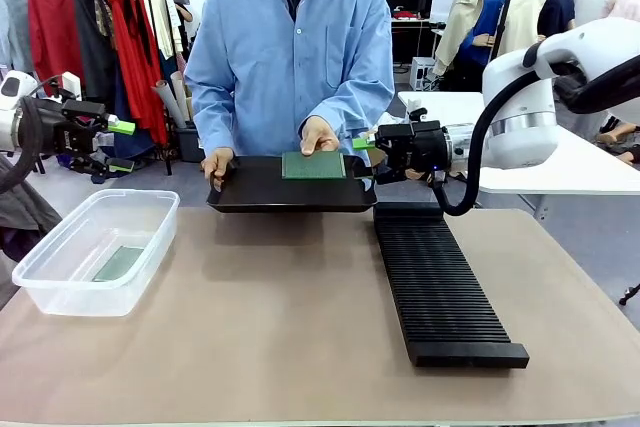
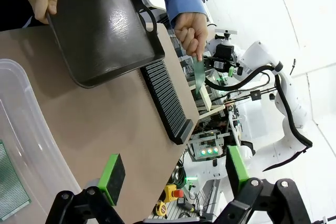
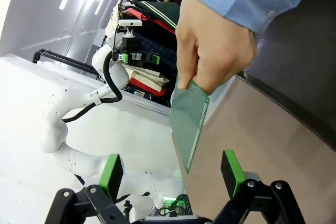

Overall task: Sort PCBs into racks and boxes based on the side picked up.
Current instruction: Pick up the Blank PCB handed by the Human.

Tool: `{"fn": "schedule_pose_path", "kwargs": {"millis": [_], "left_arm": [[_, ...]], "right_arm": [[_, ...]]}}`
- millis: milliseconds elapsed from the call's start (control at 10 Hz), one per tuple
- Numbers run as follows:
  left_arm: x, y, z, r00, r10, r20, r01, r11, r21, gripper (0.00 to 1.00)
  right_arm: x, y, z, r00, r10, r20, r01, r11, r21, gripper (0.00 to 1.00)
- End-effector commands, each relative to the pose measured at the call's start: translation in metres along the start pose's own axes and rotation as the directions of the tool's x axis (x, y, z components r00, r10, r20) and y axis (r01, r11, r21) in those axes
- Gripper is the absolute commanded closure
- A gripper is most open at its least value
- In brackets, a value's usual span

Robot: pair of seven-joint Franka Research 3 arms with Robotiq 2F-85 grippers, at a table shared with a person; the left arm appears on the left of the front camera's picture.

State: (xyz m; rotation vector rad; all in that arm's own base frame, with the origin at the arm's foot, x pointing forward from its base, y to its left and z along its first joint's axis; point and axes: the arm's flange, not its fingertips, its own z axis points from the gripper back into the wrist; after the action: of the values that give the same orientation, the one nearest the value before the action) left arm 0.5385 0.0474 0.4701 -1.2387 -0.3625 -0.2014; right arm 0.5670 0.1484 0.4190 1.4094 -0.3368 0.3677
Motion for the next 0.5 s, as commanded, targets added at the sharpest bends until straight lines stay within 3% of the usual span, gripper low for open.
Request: {"fn": "schedule_pose_path", "kwargs": {"millis": [0,400], "left_arm": [[0.001,-0.001,0.001,1.000,0.005,0.001,-0.005,1.000,0.004,0.00],[0.001,-0.001,0.001,1.000,0.005,0.001,-0.005,1.000,0.004,0.00]], "right_arm": [[0.008,0.005,-0.012,0.999,-0.034,0.023,0.034,0.999,0.001,0.00],[0.008,0.008,-0.025,0.999,-0.041,0.028,0.040,0.999,0.009,0.00]]}}
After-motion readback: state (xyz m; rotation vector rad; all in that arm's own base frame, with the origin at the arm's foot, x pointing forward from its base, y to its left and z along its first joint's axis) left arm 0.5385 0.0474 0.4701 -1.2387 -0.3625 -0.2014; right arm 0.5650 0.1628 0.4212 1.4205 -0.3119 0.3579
